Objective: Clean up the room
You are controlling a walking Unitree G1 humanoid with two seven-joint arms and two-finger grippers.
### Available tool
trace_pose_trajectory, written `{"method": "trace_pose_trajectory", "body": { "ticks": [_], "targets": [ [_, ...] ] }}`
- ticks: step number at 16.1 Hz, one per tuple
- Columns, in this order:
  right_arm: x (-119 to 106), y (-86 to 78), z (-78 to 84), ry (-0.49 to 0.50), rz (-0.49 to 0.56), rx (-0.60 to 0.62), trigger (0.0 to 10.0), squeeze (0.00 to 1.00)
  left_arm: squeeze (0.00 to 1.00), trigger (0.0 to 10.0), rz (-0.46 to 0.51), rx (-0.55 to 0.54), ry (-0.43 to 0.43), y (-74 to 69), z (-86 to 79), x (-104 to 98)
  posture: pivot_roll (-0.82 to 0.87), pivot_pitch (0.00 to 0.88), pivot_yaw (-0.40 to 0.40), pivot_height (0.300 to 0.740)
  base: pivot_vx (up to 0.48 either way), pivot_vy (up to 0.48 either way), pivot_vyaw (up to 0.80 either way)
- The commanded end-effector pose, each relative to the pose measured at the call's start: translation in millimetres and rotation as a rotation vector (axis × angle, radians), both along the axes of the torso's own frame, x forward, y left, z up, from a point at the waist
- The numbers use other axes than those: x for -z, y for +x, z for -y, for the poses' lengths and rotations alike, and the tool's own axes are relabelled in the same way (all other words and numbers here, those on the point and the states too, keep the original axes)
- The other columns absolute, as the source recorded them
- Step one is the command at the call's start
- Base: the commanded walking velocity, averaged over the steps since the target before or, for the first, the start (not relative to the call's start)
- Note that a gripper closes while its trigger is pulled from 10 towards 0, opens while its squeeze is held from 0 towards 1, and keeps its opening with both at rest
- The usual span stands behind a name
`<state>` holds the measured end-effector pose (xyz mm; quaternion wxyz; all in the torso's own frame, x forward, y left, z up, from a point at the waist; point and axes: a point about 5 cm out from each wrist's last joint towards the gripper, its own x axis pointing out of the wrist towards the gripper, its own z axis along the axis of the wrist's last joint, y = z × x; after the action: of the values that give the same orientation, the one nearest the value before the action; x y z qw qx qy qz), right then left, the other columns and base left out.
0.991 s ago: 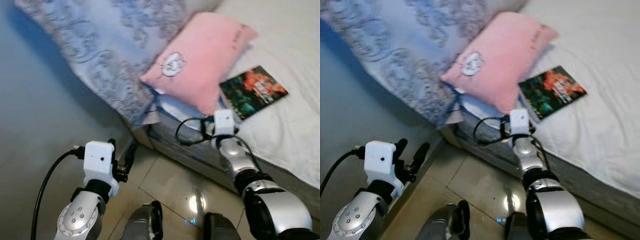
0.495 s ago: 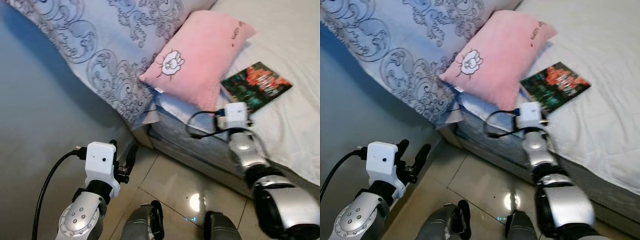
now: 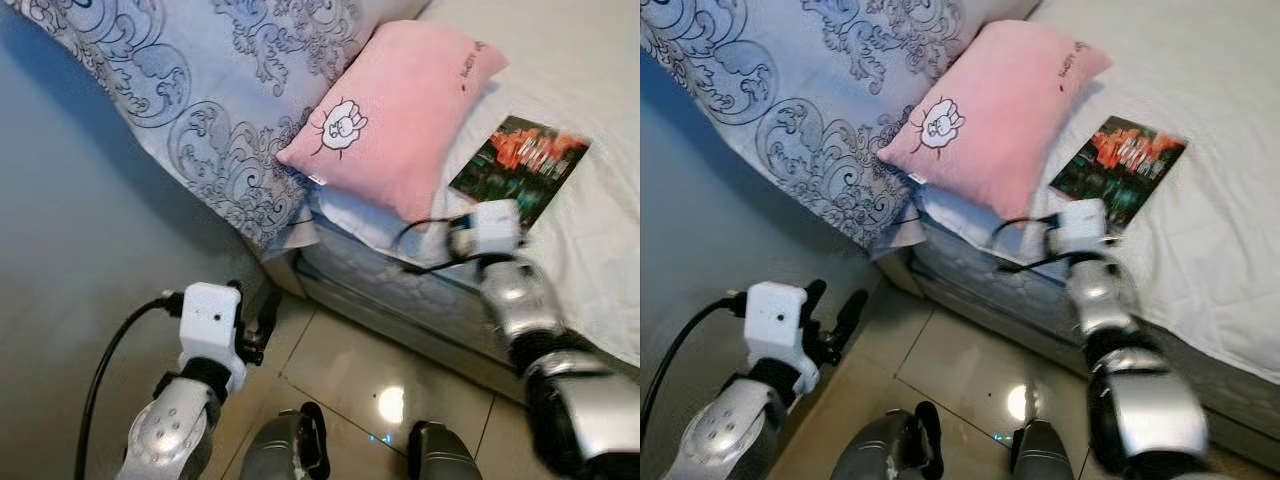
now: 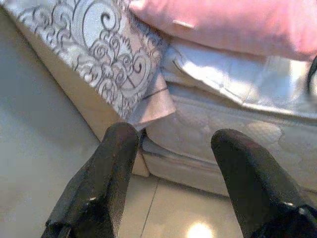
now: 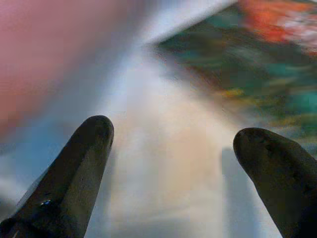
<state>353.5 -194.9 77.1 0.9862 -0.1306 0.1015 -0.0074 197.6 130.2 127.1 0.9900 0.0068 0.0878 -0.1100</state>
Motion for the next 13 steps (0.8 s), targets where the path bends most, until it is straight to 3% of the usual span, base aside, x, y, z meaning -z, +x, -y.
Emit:
{"method": "trace_pose_trajectory", "body": {
  "ticks": [1, 2, 3, 4, 5, 6, 7, 9, 10, 11, 13],
  "targets": [
    [10, -7.3, -11.0, 0.019, -0.010, -0.080, 10.0, 0.00, 0.00, 10.0, -0.009, -0.022, 0.015, 0.4, -4.0, 5, 0.01, 0.148, 0.149, 0.740, 0.000, 0.000, 0.00],
    [16, -16.3, 6.6, 0.007, -0.018, -0.034, 10.0, 0.00, 0.00, 10.0, 0.004, -0.014, -0.010, 6.0, 1.2, 6, -0.02, 0.104, 0.139, 0.740, 0.000, 0.000, 0.00],
    [18, -18.5, 11.6, 0.006, -0.025, -0.020, 10.0, 0.00, 0.00, 10.0, 0.007, -0.010, -0.015, 7.8, 2.8, 6, -0.02, 0.104, 0.139, 0.740, 0.000, 0.000, 0.00],
    [19, -24.8, 21.4, 0.007, 0.001, 0.006, 10.0, 0.00, 0.00, 10.0, 0.011, 0.014, -0.026, 16.1, 8.3, 10, -0.05, 0.044, 0.122, 0.740, 0.000, 0.000, 0.00],
    [17, -28.4, 22.9, 0.013, 0.033, 0.004, 10.0, 0.00, 0.00, 10.0, 0.017, 0.025, -0.024, 18.7, 10.3, 11, -0.06, 0.033, 0.119, 0.740, 0.000, 0.000, 0.00],
    [2, -41.2, 10.9, 0.026, 0.164, -0.047, 10.0, 0.00, 0.00, 10.0, 0.048, 0.021, -0.022, 33.6, 10.2, 13, -0.12, 0.000, 0.102, 0.740, 0.000, 0.000, 0.00],
    [-7, -51.1, 4.6, 0.027, 0.218, -0.064, 10.0, 0.00, 0.00, 10.0, 0.067, 0.015, -0.020, 38.5, 9.3, 12, -0.12, 0.000, 0.099, 0.740, 0.000, 0.000, 0.00],
    [-32, -82.7, -4.0, 0.006, 0.366, -0.069, 10.0, 0.00, 0.00, 10.0, 0.130, 0.017, -0.012, 57.2, 6.4, 8, -0.15, 0.000, 0.084, 0.740, 0.000, 0.000, 0.00],
    [-35, -102.7, 3.1, -0.039, 0.409, -0.016, 10.0, 0.00, 0.00, 10.0, 0.157, 0.040, -0.015, 60.5, 4.8, 8, -0.17, 0.000, 0.085, 0.740, 0.000, 0.000, 0.00],
    [-27, -112.7, 10.8, -0.053, 0.384, 0.042, 10.0, 0.00, 0.00, 10.0, 0.150, 0.061, -0.026, 62.1, 2.1, 14, -0.17, 0.000, 0.088, 0.740, 0.000, 0.000, 0.00],
    [-3, -129.0, 24.3, -0.050, 0.241, 0.127, 10.0, 0.00, 0.00, 10.0, 0.084, 0.137, 0.037, 64.3, -6.7, 39, -0.20, 0.000, 0.104, 0.740, 0.000, 0.000, 0.00]
  ]
}}
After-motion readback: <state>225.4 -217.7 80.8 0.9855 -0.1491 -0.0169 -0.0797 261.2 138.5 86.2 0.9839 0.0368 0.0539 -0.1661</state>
